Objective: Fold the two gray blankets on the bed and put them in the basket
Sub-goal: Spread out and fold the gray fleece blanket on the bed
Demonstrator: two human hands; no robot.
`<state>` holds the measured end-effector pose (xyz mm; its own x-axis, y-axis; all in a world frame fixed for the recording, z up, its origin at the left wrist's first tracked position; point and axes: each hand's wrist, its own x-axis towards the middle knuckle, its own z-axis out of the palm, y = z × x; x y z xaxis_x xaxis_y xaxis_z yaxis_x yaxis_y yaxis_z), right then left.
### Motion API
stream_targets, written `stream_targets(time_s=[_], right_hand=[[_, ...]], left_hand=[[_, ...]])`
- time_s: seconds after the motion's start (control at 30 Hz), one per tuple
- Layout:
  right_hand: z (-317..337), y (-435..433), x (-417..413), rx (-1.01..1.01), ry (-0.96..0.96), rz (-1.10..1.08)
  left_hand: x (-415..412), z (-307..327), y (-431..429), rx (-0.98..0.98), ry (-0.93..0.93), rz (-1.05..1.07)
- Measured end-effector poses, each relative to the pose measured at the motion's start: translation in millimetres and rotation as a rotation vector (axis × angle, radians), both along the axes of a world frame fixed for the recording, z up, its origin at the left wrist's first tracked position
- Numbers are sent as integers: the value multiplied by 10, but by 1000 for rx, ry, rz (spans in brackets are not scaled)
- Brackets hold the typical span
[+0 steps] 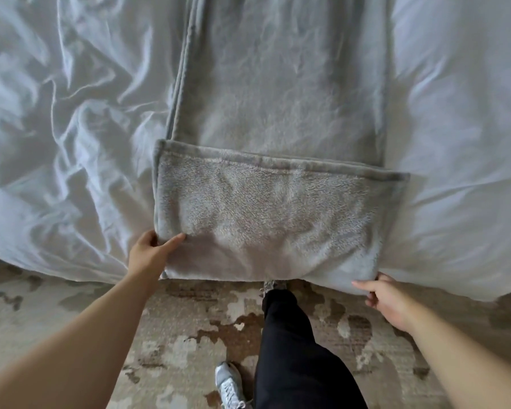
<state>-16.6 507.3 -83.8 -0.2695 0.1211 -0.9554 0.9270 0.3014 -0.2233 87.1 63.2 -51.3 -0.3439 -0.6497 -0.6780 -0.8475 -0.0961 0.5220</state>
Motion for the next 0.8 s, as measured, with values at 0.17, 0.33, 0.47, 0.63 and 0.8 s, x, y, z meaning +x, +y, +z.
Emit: stream_targets(time_s=[0.17, 0.33, 0.47, 0.63, 0.8], right_hand=[[4, -10, 33, -27, 8, -65], [171, -33, 96, -64, 101, -252], [429, 41, 214, -98, 153, -342], [964, 146, 430, -307, 298, -502], [1627, 158, 779, -413, 457, -565]], left_hand=[[269, -29, 141, 141, 26, 66], [507, -87, 255, 319, 71, 292], [552, 59, 297, 411, 184, 429], [810, 506, 200, 386, 244, 474], [1174, 1072, 142, 453, 344, 530]])
